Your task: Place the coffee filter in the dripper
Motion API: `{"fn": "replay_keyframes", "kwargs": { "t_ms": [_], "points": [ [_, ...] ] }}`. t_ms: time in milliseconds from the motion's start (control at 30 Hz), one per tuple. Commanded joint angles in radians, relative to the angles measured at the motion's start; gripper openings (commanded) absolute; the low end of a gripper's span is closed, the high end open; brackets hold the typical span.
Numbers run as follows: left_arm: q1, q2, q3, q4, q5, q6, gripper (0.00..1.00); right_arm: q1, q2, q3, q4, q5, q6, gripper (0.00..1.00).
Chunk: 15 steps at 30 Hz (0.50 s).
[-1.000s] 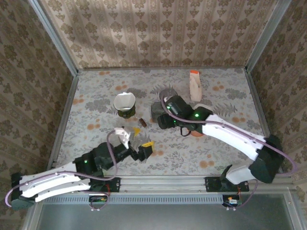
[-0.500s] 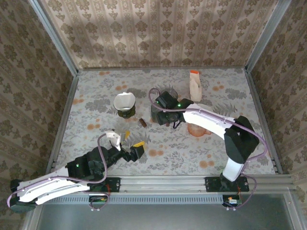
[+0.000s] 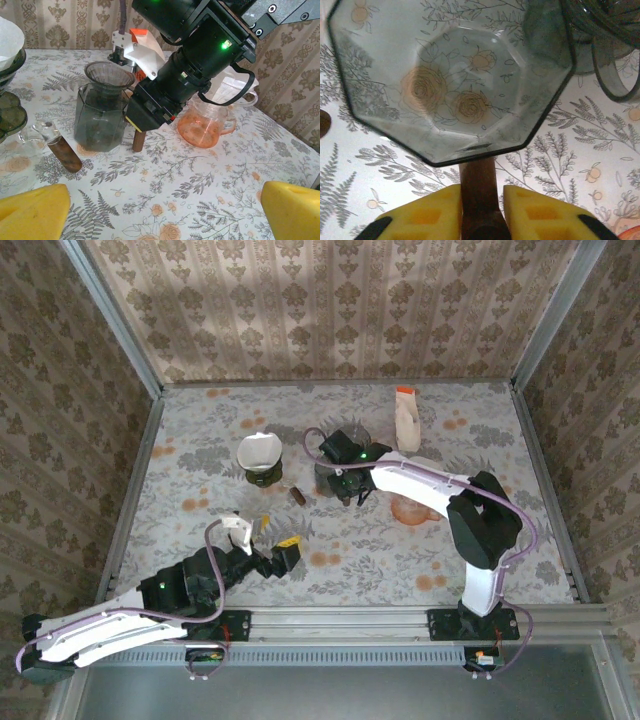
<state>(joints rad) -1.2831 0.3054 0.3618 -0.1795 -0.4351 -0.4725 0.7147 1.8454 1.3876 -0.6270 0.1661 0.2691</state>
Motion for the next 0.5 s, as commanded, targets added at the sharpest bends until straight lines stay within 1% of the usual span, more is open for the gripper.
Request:
{"fn": "replay_keyframes", "kwargs": {
  "t_ms": [0, 167, 333, 467],
  "points": [
    [0.002, -0.009, -0.011, 0.027, -0.017, -0.013, 1.0, 0.026, -0.072, -0.055, -0.026, -0.01, -0.003, 0.22],
    [0.007, 0.015, -0.006, 0.041, -0.012, -0.009, 1.0, 0.097, -0.199, -0.177, -0.043, -0.009, 0.035, 0.21],
    [0.014, 0.037, -0.009, 0.053, -0.01, -0.017, 1.0, 0.2, -0.338, -0.315, -0.072, 0.016, 0.11, 0.21],
    [0.021, 0.041, -0.018, 0.063, -0.011, -0.024, 1.0, 0.268, -0.406, -0.377, -0.105, 0.039, 0.174, 0.21]
  ]
}}
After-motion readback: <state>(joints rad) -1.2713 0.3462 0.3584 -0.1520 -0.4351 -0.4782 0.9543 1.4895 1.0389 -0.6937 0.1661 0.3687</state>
